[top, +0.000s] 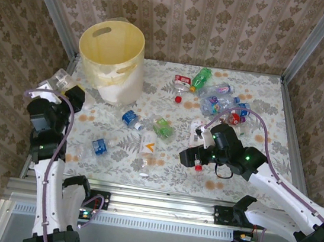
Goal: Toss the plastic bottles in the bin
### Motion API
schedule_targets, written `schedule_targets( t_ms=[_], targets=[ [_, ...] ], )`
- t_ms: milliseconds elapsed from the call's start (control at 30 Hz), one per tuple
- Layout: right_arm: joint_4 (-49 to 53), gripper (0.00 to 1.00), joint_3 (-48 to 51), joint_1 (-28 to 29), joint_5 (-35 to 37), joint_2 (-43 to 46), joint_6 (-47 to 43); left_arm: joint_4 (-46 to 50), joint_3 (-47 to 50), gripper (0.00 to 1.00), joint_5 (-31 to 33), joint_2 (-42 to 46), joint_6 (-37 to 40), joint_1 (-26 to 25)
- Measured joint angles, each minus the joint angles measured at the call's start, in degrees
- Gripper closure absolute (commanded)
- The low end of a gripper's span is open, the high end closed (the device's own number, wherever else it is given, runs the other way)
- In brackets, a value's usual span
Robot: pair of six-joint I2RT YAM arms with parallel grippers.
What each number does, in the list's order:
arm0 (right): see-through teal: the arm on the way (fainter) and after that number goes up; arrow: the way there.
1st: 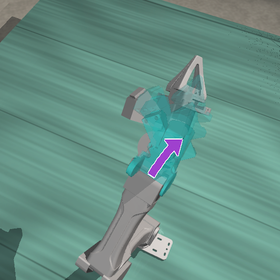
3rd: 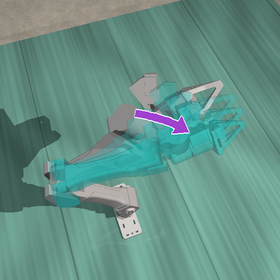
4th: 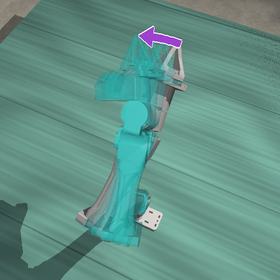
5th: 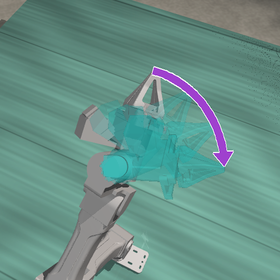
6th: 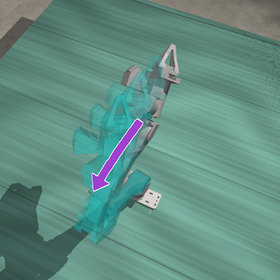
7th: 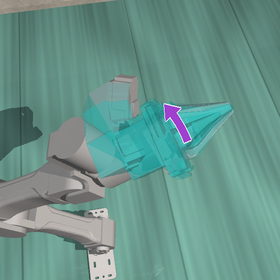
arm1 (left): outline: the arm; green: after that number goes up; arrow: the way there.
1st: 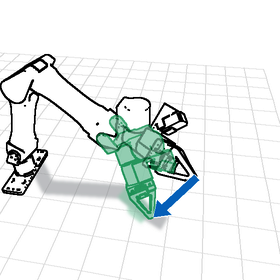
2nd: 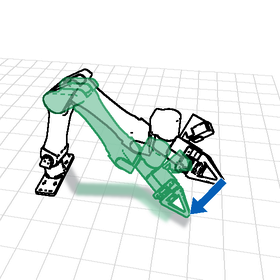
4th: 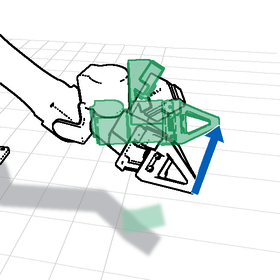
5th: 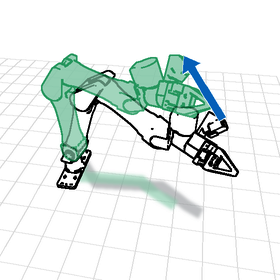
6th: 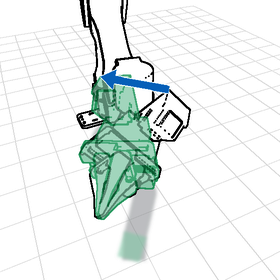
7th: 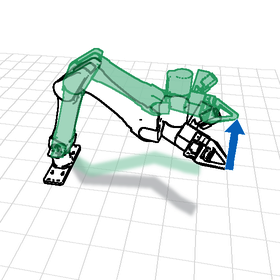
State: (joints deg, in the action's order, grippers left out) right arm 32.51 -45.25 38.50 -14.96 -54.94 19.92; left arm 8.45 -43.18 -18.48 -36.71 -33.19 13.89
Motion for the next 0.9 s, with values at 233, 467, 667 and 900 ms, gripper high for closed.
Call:
schedule_targets(
  t_ms=[233,467,667,900],
  targets=[
    [0.13,0.0,0.0,0.0,0.0,0.5,0.0,-6.38,-0.35,0.56,-3.82,3.26,0.02,0.0],
    [0.11,0.0,0.0,0.0,0.0,0.59,0.0,-12.09,-1.07,0.56,-6.03,3.3,-0.52,0.0],
    [0.11,0.0,0.02,0.0,0.0,0.59,0.02,-16.96,-2.03,0.57,-6.84,1.07,-1.51,-0.83],
    [0.11,0.0,0.0,0.0,0.0,0.57,0.02,-18.34,-12.44,0.55,-4.5,-12.96,0.31,-6.19]
  ],
)
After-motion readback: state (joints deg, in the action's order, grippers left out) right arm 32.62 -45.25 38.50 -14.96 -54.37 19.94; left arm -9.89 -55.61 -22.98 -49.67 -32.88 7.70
